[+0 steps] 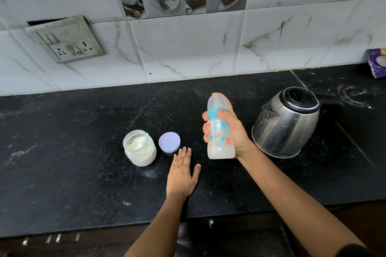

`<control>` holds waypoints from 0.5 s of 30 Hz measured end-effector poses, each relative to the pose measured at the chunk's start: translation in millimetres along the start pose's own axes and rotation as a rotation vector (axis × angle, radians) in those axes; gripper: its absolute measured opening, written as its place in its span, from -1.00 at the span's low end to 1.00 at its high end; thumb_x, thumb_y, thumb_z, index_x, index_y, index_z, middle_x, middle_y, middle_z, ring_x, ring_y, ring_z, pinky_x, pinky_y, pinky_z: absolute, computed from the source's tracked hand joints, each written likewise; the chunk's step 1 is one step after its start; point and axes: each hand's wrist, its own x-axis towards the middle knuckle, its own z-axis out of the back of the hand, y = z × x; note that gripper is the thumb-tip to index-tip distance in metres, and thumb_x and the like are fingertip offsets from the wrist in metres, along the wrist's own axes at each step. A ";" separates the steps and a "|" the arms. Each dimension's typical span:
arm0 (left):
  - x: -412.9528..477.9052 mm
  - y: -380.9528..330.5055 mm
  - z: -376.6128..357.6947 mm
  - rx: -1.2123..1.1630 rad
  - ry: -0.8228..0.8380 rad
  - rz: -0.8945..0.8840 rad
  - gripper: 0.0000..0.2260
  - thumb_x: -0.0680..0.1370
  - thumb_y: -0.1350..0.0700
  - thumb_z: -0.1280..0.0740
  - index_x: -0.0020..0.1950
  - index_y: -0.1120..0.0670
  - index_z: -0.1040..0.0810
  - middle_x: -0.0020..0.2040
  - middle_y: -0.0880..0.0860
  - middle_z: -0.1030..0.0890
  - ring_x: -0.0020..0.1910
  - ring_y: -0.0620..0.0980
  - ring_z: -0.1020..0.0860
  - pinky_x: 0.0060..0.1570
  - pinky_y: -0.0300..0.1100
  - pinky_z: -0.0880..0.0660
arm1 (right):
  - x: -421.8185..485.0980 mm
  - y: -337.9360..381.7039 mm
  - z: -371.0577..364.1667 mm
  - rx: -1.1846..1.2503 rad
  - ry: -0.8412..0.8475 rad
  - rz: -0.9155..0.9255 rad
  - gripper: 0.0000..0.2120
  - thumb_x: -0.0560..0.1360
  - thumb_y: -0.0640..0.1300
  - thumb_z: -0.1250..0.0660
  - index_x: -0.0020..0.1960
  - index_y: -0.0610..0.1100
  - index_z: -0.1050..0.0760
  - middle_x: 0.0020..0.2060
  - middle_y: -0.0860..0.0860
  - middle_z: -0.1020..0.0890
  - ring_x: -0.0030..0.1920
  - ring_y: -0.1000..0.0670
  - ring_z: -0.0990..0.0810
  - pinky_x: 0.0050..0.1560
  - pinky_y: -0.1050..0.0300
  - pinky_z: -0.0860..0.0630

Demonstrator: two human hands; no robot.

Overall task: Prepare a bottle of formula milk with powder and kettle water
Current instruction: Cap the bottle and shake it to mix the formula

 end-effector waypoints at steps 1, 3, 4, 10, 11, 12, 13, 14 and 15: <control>-0.2 -0.4 0.2 0.003 -0.003 -0.001 -0.44 0.63 -0.13 -0.06 0.57 0.06 -0.04 0.58 0.00 -0.04 0.55 -0.12 0.09 0.47 -0.27 0.27 | 0.0 0.4 -0.2 -0.006 -0.020 0.016 -0.47 0.23 -0.07 -0.52 0.10 -0.19 -0.38 -0.27 -0.07 -0.55 -0.44 -0.01 -0.52 -0.44 0.16 -0.50; -0.5 -1.1 1.1 0.001 -0.008 -0.004 -0.44 0.63 -0.12 -0.07 0.57 0.07 -0.05 0.58 0.00 -0.05 0.55 -0.13 0.08 0.47 -0.27 0.27 | 6.9 8.3 4.5 0.118 -0.136 0.074 -0.68 0.37 -0.03 -0.40 -0.02 -0.19 -0.41 -0.32 -0.04 -0.53 -0.46 0.01 -0.51 -0.45 0.20 -0.49; -0.4 -1.2 1.4 -0.001 -0.009 -0.001 -0.44 0.63 -0.12 -0.07 0.57 0.07 -0.05 0.58 0.00 -0.05 0.55 -0.13 0.08 0.48 -0.27 0.26 | 9.5 13.3 6.2 0.182 -0.190 0.093 -0.74 0.42 -0.01 -0.34 -0.07 -0.18 -0.40 -0.35 -0.03 -0.52 -0.47 0.03 -0.50 -0.46 0.22 -0.48; 0.0 -1.5 0.2 0.009 0.005 0.009 -0.43 0.63 -0.13 -0.07 0.57 0.06 -0.03 0.58 0.00 -0.03 0.55 -0.13 0.09 0.49 -0.24 0.24 | -3.5 4.1 8.7 -0.039 -0.087 0.013 -0.45 0.21 -0.08 -0.49 0.12 -0.19 -0.37 -0.29 -0.07 -0.54 -0.45 -0.01 -0.51 -0.45 0.15 -0.49; 0.2 -1.8 0.5 0.008 0.005 0.007 -0.43 0.63 -0.13 -0.07 0.57 0.06 -0.04 0.58 0.00 -0.04 0.55 -0.13 0.10 0.49 -0.24 0.24 | -1.1 7.5 9.7 0.013 -0.124 0.049 -0.49 0.25 -0.06 -0.48 0.09 -0.19 -0.37 -0.29 -0.06 -0.53 -0.45 0.00 -0.51 -0.45 0.17 -0.50; 0.4 -2.0 0.9 0.007 0.002 0.006 -0.44 0.63 -0.13 -0.07 0.57 0.06 -0.04 0.58 0.00 -0.04 0.55 -0.13 0.09 0.49 -0.25 0.24 | 2.7 12.7 11.7 0.112 -0.187 0.094 -0.59 0.32 -0.04 -0.43 0.05 -0.19 -0.37 -0.30 -0.05 -0.52 -0.45 0.01 -0.51 -0.44 0.19 -0.50; 0.7 -2.1 1.3 0.008 0.000 0.006 -0.44 0.63 -0.13 -0.07 0.57 0.07 -0.04 0.58 0.00 -0.04 0.55 -0.13 0.09 0.49 -0.25 0.25 | 7.2 18.0 14.3 0.220 -0.250 0.129 -0.69 0.41 -0.02 -0.36 0.01 -0.18 -0.37 -0.31 -0.04 -0.50 -0.45 0.02 -0.51 -0.44 0.21 -0.50; 0.8 -2.4 1.5 0.010 0.001 0.006 -0.44 0.63 -0.12 -0.07 0.57 0.07 -0.04 0.58 0.00 -0.04 0.55 -0.13 0.09 0.48 -0.25 0.25 | 8.5 21.4 15.2 0.285 -0.280 0.136 -0.75 0.47 0.00 -0.29 -0.04 -0.18 -0.38 -0.32 -0.03 -0.49 -0.45 0.03 -0.51 -0.44 0.23 -0.50; 0.9 -2.6 1.8 0.014 0.002 0.004 -0.44 0.63 -0.12 -0.07 0.57 0.07 -0.04 0.58 0.01 -0.04 0.55 -0.13 0.09 0.48 -0.25 0.25 | 7.3 20.2 15.7 0.271 -0.279 0.106 -0.76 0.49 0.01 -0.26 -0.07 -0.18 -0.40 -0.34 -0.02 -0.50 -0.46 0.03 -0.51 -0.44 0.24 -0.49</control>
